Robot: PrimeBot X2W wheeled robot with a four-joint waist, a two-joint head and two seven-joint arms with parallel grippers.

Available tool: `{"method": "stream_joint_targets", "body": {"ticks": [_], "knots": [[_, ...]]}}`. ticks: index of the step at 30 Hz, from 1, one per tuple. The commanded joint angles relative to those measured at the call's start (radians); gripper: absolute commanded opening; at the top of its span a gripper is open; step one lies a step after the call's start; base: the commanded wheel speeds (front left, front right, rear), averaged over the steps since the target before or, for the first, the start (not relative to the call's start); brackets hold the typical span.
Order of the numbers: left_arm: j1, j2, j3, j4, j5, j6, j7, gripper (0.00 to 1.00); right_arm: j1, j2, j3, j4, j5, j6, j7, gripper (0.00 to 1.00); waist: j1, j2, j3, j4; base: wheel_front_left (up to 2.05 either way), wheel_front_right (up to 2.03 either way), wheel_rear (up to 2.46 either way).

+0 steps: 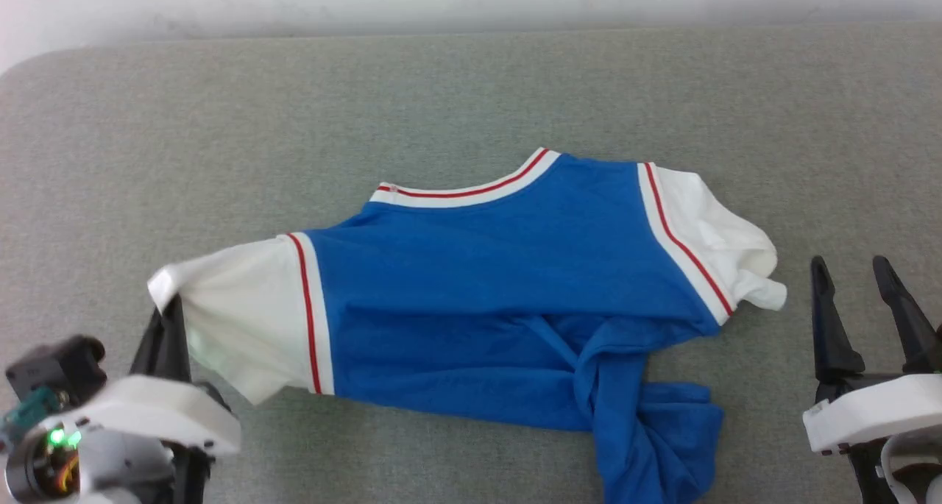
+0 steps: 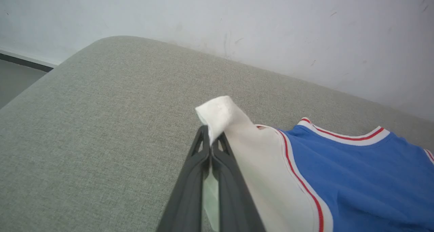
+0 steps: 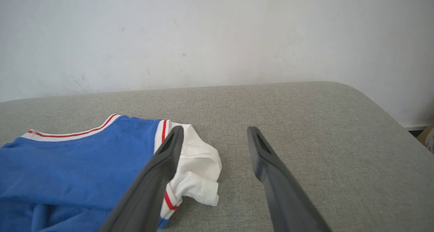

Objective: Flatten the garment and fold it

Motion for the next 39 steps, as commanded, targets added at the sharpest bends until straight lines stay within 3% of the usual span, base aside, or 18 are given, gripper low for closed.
{"method": "stream_joint_targets", "body": {"ticks": [1, 10, 18, 26, 36, 37, 38, 39], "knots": [[0.027, 0.000, 0.000, -0.013, -0.008, -0.001, -0.002, 0.00, 0.011, 0.003, -0.007, -0.003, -0.005, -0.001, 0.008, 1.00, 0.0001, 0.0000, -0.002, 0.014, 0.00, 0.00, 0.00], [0.033, -0.039, -0.061, -0.019, -0.021, -0.016, -0.010, 0.00, -0.028, -0.005, 0.030, -0.009, -0.102, -0.001, 0.145, 1.00, 0.0001, 0.0000, 0.003, 0.033, 0.00, 0.00, 0.00], [0.003, -0.050, -0.092, -0.011, -0.018, -0.019, -0.020, 0.00, -0.178, -0.164, 0.074, 0.068, -0.101, -0.001, 0.382, 1.00, 0.0001, 0.0000, 0.048, 0.044, 0.00, 0.00, 0.00], [-0.021, -0.059, -0.110, 0.002, -0.024, -0.022, -0.030, 0.00, -0.252, -0.264, 0.124, 0.174, -0.058, -0.001, 0.469, 1.00, 0.0001, 0.0000, 0.090, 0.070, 0.00, 0.00, 0.00], [-0.040, -0.058, -0.116, 0.008, -0.032, -0.022, -0.035, 0.00, -0.313, -0.289, 0.180, 0.300, -0.020, -0.001, 0.458, 0.98, 0.0001, 0.0000, 0.124, 0.096, 0.00, 0.00, 0.00], [-0.041, -0.058, -0.116, 0.008, -0.032, -0.022, -0.035, 0.00, -0.318, -0.285, 0.177, 0.314, -0.014, -0.001, 0.458, 0.49, 0.0001, 0.0000, 0.125, 0.096, 0.00, 0.00, 0.00], [-0.041, -0.058, -0.117, 0.008, -0.033, -0.022, -0.036, 0.00, -0.323, -0.279, 0.174, 0.327, -0.007, -0.001, 0.458, 0.18, 0.0001, 0.0000, 0.126, 0.096, 0.00, 0.00, 0.00], [-0.042, -0.058, -0.117, 0.009, -0.033, -0.021, -0.036, 0.00, -0.328, -0.271, 0.167, 0.335, 0.000, -0.001, 0.452, 0.00, 0.0001, 0.0000, 0.127, 0.096, 0.00, 0.00, 0.00]]}}
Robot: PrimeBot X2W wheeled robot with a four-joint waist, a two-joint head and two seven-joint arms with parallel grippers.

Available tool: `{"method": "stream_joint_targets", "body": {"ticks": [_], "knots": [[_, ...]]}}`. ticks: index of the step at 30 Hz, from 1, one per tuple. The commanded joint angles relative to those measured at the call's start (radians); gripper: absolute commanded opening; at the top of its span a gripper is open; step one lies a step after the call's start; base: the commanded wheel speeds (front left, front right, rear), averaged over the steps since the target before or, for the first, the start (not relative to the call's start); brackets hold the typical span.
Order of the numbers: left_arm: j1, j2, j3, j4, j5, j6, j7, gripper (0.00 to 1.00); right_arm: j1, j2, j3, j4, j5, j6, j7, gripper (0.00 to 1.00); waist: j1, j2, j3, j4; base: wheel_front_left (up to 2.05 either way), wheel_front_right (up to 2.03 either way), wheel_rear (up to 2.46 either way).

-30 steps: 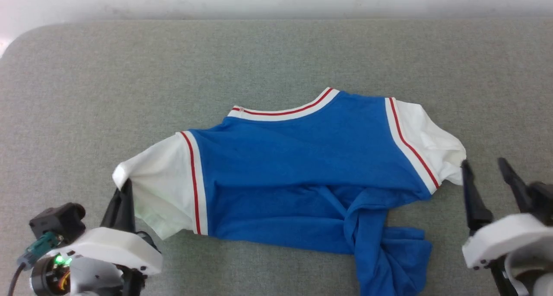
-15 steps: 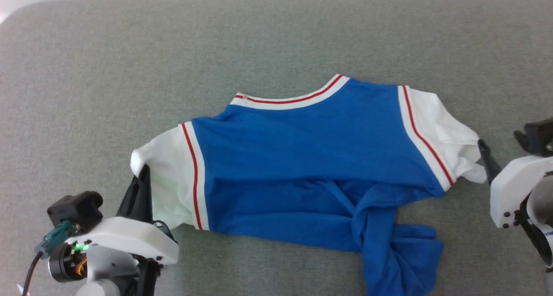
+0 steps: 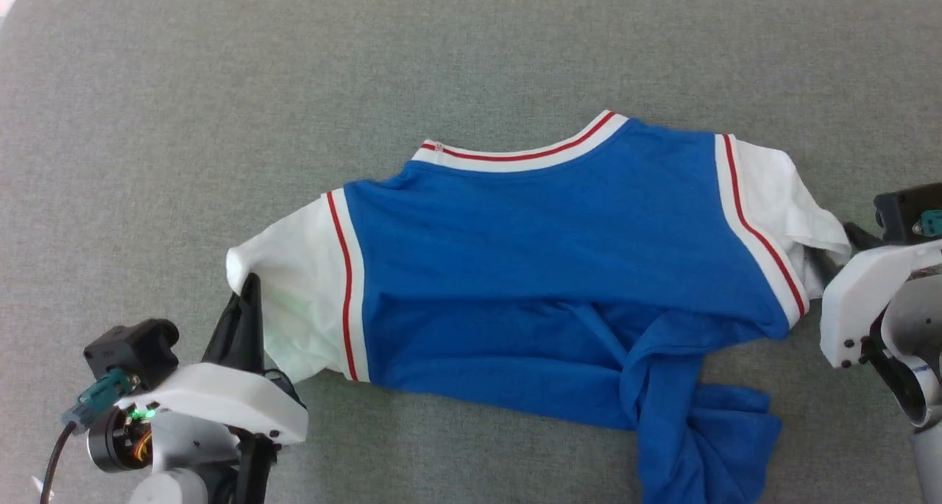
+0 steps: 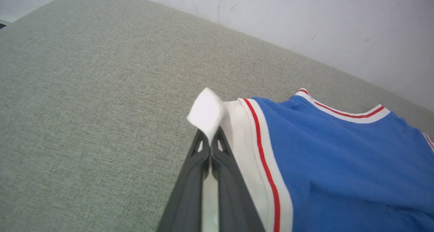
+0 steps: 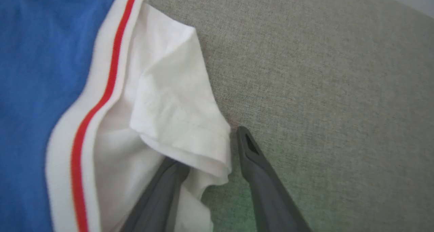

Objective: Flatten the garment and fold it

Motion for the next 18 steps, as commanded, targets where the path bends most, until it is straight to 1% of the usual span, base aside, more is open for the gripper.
{"method": "stream_joint_targets", "body": {"ticks": [1, 6, 11, 14, 18], "knots": [[-0.021, -0.002, -0.003, 0.003, -0.004, 0.000, -0.008, 0.00, -0.006, 0.013, -0.008, 0.020, 0.007, -0.001, -0.004, 0.00, -0.0001, 0.0000, 0.000, -0.001, 0.00, 0.00, 0.00], [-0.035, 0.001, -0.011, 0.007, -0.001, -0.004, -0.012, 0.00, -0.022, 0.060, -0.069, 0.030, 0.022, -0.001, -0.060, 0.00, -0.0001, 0.0000, -0.013, -0.015, 0.00, 0.00, 0.00], [-0.069, 0.005, -0.006, 0.002, -0.004, -0.010, -0.038, 0.00, -0.046, 0.108, -0.123, -0.018, 0.051, -0.001, -0.118, 0.00, -0.0001, 0.0000, -0.054, -0.042, 0.00, 0.00, 0.00], [-0.117, 0.018, -0.009, -0.002, 0.004, -0.018, -0.046, 0.00, -0.073, 0.124, -0.133, -0.063, 0.071, -0.001, -0.134, 0.00, -0.0001, 0.0000, -0.088, -0.061, 0.00, 0.00, 0.00], [-0.225, 0.047, -0.023, 0.008, 0.022, -0.039, -0.036, 0.00, -0.128, 0.139, -0.130, -0.118, 0.096, -0.001, -0.119, 0.00, -0.0001, 0.0000, -0.139, -0.086, 0.00, 0.00, 0.00]]}}
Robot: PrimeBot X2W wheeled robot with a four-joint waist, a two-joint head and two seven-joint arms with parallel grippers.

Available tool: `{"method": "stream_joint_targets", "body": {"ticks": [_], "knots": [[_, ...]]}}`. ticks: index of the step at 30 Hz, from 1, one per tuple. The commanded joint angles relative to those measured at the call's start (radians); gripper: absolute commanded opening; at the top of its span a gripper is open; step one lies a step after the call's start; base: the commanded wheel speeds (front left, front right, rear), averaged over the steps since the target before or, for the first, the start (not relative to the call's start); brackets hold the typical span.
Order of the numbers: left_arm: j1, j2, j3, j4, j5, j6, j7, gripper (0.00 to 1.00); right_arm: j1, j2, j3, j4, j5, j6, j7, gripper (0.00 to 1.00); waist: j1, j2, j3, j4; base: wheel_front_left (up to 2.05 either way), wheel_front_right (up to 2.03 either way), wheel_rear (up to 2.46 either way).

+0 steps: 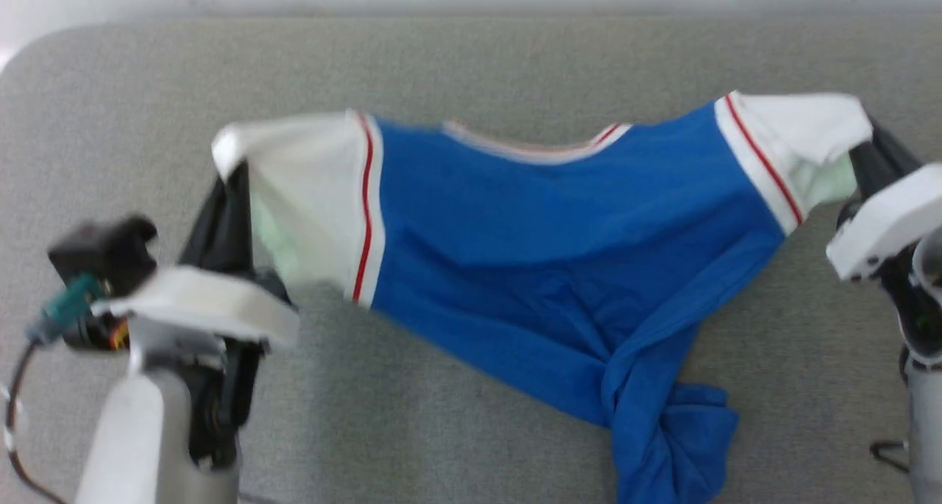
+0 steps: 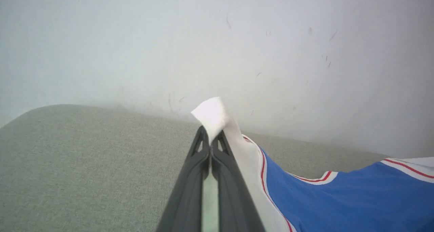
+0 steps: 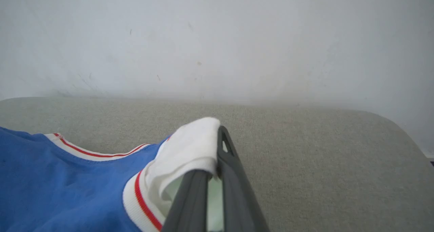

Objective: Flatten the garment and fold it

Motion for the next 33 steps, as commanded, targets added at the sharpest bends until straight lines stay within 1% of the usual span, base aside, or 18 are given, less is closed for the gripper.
{"method": "stream_joint_targets", "body": {"ticks": [1, 6, 9, 14, 18, 25, 29, 33], "knots": [[-0.052, 0.013, -0.004, 0.004, 0.012, -0.010, 0.005, 0.00, -0.036, 0.001, 0.002, -0.016, 0.009, -0.001, 0.008, 0.00, 0.0000, 0.0000, -0.054, -0.036, 0.00, 0.00, 0.00], [-0.232, 0.058, -0.036, 0.055, 0.021, -0.052, 0.071, 0.00, -0.152, -0.020, 0.039, -0.039, 0.022, -0.001, 0.057, 0.00, 0.0000, 0.0000, -0.119, -0.065, 0.00, 0.00, 0.00], [-0.346, 0.077, -0.049, 0.096, 0.022, -0.071, 0.111, 0.00, -0.237, -0.037, 0.062, -0.026, 0.028, -0.001, 0.081, 0.00, 0.0000, 0.0000, -0.155, -0.080, 0.00, 0.00, 0.00], [-0.528, 0.103, -0.060, 0.178, 0.023, -0.092, 0.168, 0.00, -0.376, -0.069, 0.125, 0.032, 0.053, -0.001, 0.107, 0.00, 0.0000, 0.0000, -0.206, -0.103, 0.00, 0.00, 0.00], [-0.636, 0.124, -0.068, 0.260, 0.026, -0.106, 0.207, 0.00, -0.463, -0.091, 0.170, 0.096, 0.065, -0.001, 0.115, 0.00, 0.0000, 0.0000, -0.244, -0.117, 0.00, 0.00, 0.00], [-0.711, 0.148, -0.085, 0.373, 0.027, -0.125, 0.245, 0.00, -0.538, -0.102, 0.221, 0.183, 0.081, -0.001, 0.123, 0.00, 0.0000, 0.0000, -0.293, -0.131, 0.00, 0.00, 0.00], [-0.725, 0.149, -0.087, 0.389, 0.008, -0.131, 0.274, 0.00, -0.559, -0.115, 0.238, 0.195, 0.093, -0.001, 0.139, 0.00, 0.0000, 0.0000, -0.295, -0.137, 0.00, 0.00, 0.00], [-0.746, 0.151, -0.083, 0.373, -0.020, -0.129, 0.336, 0.00, -0.583, -0.128, 0.250, 0.193, 0.105, -0.001, 0.183, 0.00, 0.0000, 0.0000, -0.264, -0.148, 0.00, 0.00, 0.00]]}}
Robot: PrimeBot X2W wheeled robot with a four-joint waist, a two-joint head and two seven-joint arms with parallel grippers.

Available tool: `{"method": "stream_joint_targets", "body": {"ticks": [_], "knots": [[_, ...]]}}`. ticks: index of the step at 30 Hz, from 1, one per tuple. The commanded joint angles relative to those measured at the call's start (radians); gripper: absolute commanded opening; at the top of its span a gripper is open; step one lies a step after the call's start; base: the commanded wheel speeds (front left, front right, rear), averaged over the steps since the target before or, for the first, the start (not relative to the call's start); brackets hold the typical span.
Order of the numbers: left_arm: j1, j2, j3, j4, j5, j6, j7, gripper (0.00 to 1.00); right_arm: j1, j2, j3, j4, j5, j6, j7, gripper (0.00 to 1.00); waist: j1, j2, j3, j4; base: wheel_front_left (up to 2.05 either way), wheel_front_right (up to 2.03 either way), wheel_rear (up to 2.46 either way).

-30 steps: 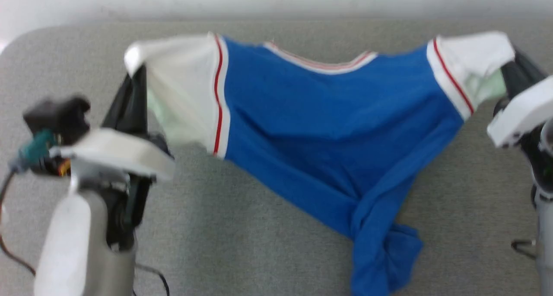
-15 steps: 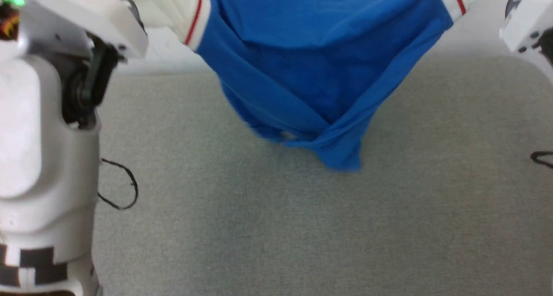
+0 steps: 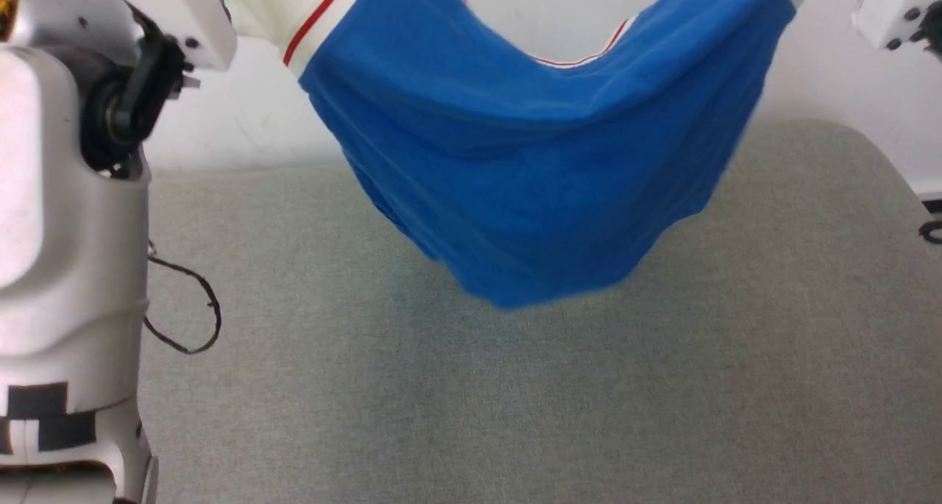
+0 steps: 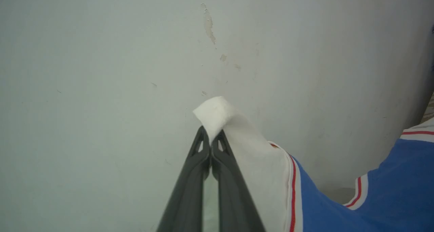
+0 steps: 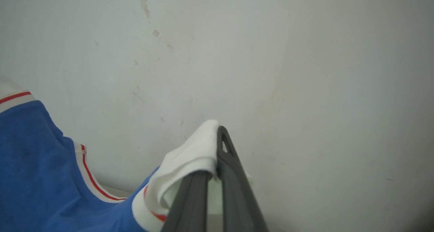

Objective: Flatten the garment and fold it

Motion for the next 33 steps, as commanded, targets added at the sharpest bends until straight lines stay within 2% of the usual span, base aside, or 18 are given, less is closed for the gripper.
{"method": "stream_joint_targets", "body": {"ticks": [1, 5, 10, 14, 21, 26, 30, 33], "knots": [[-0.030, 0.004, 0.005, -0.012, -0.013, 0.001, 0.026, 0.00, -0.024, -0.001, 0.007, 0.002, 0.010, -0.001, 0.021, 0.00, 0.0002, 0.0000, 0.036, -0.009, 0.00, 0.00, 0.00], [-0.084, 0.011, 0.015, -0.020, -0.012, 0.035, 0.080, 0.00, -0.074, 0.022, -0.013, 0.028, 0.011, -0.001, 0.076, 0.00, 0.0002, 0.0000, 0.117, -0.026, 0.00, 0.00, 0.00], [-0.175, 0.012, 0.016, 0.004, 0.018, 0.077, 0.088, 0.00, -0.162, 0.047, -0.020, 0.075, -0.030, -0.001, 0.091, 0.00, 0.0002, 0.0000, 0.223, -0.037, 0.00, 0.00, 0.00], [-0.301, -0.003, 0.003, 0.041, 0.061, 0.103, 0.032, 0.00, -0.281, 0.067, -0.023, 0.139, -0.084, -0.001, 0.060, 0.00, 0.0002, 0.0000, 0.334, -0.035, 0.00, 0.00, 0.00], [-0.524, -0.042, 0.002, 0.134, 0.107, 0.135, -0.149, 0.00, -0.507, 0.090, -0.008, 0.249, -0.168, -0.001, -0.035, 0.00, 0.0002, 0.0000, 0.485, -0.017, 0.00, 0.00, 0.00], [-0.626, -0.057, 0.015, 0.172, 0.114, 0.145, -0.268, 0.00, -0.647, 0.074, 0.027, 0.320, -0.214, -0.001, -0.097, 0.00, 0.0002, 0.0000, 0.558, -0.003, 0.00, 0.00, 0.00], [-0.673, -0.056, 0.020, 0.197, 0.106, 0.122, -0.354, 0.00, -0.713, 0.042, 0.071, 0.357, -0.229, -0.001, -0.150, 0.00, 0.0002, 0.0000, 0.626, 0.011, 0.00, 0.00, 0.00], [-0.681, -0.050, 0.024, 0.219, 0.086, 0.076, -0.424, 0.00, -0.720, 0.021, 0.102, 0.375, -0.218, -0.001, -0.193, 0.00, 0.0002, 0.0000, 0.674, 0.022, 0.00, 0.00, 0.00]]}}
